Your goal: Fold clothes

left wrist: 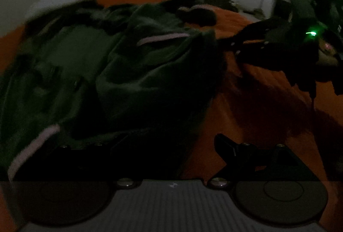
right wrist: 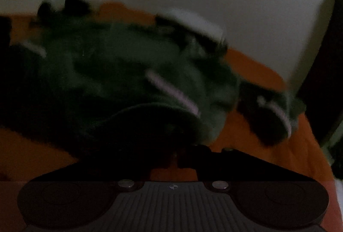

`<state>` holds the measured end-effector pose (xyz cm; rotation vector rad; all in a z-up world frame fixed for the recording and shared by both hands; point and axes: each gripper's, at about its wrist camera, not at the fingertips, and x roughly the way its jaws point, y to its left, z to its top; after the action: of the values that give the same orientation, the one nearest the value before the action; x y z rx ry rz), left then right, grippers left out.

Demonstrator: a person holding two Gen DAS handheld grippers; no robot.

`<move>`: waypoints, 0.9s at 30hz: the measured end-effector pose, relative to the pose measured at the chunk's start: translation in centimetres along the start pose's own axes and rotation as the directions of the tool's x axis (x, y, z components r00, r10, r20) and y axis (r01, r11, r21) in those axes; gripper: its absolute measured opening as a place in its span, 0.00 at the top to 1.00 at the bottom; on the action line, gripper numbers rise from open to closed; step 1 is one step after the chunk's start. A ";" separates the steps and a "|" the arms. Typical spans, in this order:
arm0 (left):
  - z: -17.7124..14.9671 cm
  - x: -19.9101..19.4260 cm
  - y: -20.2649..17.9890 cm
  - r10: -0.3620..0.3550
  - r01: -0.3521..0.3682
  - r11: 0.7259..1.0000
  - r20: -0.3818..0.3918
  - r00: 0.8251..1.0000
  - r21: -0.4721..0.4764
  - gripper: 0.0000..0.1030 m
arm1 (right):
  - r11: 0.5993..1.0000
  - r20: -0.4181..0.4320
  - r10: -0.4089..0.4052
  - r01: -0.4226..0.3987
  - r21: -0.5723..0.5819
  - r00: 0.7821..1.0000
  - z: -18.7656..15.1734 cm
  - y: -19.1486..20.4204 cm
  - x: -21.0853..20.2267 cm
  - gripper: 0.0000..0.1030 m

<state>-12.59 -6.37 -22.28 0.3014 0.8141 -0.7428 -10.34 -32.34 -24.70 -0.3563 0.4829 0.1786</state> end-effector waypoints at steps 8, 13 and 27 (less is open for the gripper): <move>0.4 -0.1 0.2 0.011 -0.011 1.000 0.044 0.999 0.011 0.11 | 0.881 -0.031 -0.116 0.117 0.458 0.993 0.9 -6.5 -6.7 0.97; -0.2 0.2 0.3 0.002 -0.003 1.000 0.027 1.000 0.019 0.11 | 0.711 -0.290 -0.282 0.402 0.577 0.915 -4.1 -11.1 -10.9 1.00; -9.3 -9.1 4.0 0.449 -0.441 0.876 -0.008 0.894 -0.197 0.08 | 0.988 -0.266 0.001 0.039 0.148 0.964 -0.9 -2.7 -3.5 0.26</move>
<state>-19.00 5.61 -21.70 0.2847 0.7372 -0.2313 -13.14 -35.44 -23.00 -0.2359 0.7538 0.0743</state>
